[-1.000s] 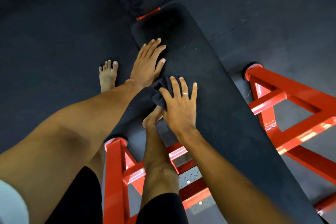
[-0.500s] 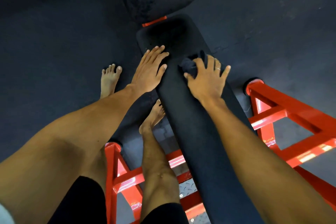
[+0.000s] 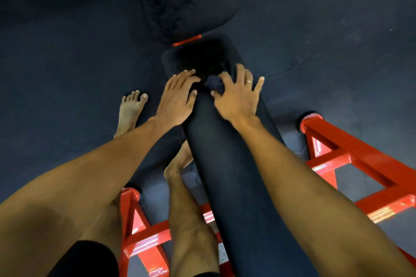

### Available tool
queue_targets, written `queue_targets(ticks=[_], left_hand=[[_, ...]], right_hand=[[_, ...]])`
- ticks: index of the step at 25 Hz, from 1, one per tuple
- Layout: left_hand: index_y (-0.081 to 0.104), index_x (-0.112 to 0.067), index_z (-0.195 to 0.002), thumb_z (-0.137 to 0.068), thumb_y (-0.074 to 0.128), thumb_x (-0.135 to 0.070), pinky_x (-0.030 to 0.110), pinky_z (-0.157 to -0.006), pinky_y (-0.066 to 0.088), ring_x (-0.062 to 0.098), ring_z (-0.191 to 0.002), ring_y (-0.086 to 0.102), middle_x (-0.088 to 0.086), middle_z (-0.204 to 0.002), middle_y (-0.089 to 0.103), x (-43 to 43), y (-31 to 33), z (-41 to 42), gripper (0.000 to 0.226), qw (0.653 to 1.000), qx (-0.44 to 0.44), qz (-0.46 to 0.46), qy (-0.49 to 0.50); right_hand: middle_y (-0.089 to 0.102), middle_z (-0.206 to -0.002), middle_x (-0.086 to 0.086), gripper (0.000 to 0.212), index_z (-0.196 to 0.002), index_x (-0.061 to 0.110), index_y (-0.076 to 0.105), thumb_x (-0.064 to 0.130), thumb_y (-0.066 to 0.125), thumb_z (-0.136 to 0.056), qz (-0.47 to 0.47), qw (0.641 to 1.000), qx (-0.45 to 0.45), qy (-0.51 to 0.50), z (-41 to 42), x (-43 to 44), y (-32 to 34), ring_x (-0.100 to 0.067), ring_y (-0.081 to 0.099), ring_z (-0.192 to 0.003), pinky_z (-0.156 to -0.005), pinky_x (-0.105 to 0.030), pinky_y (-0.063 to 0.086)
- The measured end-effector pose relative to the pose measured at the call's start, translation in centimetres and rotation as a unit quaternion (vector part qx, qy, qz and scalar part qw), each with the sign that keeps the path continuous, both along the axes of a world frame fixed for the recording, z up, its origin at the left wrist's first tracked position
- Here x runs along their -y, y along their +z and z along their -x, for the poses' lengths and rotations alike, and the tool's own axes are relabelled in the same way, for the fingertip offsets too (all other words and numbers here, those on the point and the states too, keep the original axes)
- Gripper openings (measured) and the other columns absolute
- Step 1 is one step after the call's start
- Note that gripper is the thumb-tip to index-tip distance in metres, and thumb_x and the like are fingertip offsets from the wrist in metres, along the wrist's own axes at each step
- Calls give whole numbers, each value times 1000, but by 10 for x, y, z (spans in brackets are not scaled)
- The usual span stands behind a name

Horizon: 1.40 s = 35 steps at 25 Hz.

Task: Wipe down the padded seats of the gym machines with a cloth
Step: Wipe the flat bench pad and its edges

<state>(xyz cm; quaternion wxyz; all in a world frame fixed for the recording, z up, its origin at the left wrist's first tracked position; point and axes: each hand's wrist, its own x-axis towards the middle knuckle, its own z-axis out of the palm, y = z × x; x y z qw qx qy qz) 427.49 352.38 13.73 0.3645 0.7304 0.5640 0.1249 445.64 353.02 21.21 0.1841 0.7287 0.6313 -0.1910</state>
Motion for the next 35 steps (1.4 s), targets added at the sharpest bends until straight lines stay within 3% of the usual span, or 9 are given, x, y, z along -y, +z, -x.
queue_targets(ticks=[4,8,12,15,19,23,30,35], left_hand=[[50,-18,-144,-101,46,-17,43,-126,17,22,-148,31,4,-156,42,-2,2,-9,43,1000,-18,-1,8],[50,-14,-146,-100,47,-13,46,-125,17,28,-148,32,8,-156,42,-11,6,-16,46,999,-27,3,21],[47,-13,-148,-100,46,-13,47,-126,15,28,-150,28,9,-159,38,-25,0,-29,47,999,-43,15,26],[41,-15,-151,-101,45,-15,46,-127,8,25,-154,19,7,-164,29,-40,-1,-43,51,995,-61,55,49],[33,-20,-156,-105,37,-27,48,-127,7,23,-155,15,4,-166,25,-41,-2,-61,52,989,-114,62,69],[29,-21,-158,-102,24,-37,50,-126,10,23,-155,17,5,-167,24,-41,-4,-62,58,985,-156,48,58],[34,-20,-156,-99,26,-37,50,-125,14,23,-154,20,5,-165,28,-39,-9,-67,60,982,-175,14,74],[38,-21,-154,-97,29,-37,51,-124,17,24,-153,24,5,-163,33,-45,-13,-69,60,980,-180,1,81]], right_hand=[[34,-157,-10,57,-141,32,51,57,58,-90,-37,995,15,-89,-31,28,21,-36,32,-146,-121,-64,14],[45,-152,-15,56,-139,28,58,54,56,-89,-47,999,3,-8,0,59,32,-41,33,-146,-121,-65,12],[40,-156,-10,49,-139,31,56,49,56,-94,-29,997,-32,67,0,3,-2,-37,26,-150,-122,-64,7],[31,-160,-10,51,-140,31,54,51,57,-94,-24,999,-33,-7,-26,-43,-24,-36,19,-153,-123,-59,12],[40,-150,-10,54,-141,33,49,54,57,-93,-39,992,-38,-118,-39,-16,-7,-39,43,-136,-109,-56,39],[34,-157,-14,63,-154,39,34,56,53,-97,-33,993,-39,-109,-42,26,14,-42,36,-143,-111,-57,40],[35,-152,-12,55,-150,41,37,57,46,-98,-1,996,-51,-69,-34,-59,-39,-43,51,-123,-96,-57,50],[31,-156,-8,52,-149,38,38,56,44,-100,31,994,-93,-48,-25,-129,-69,-42,46,-128,-96,-53,47]])
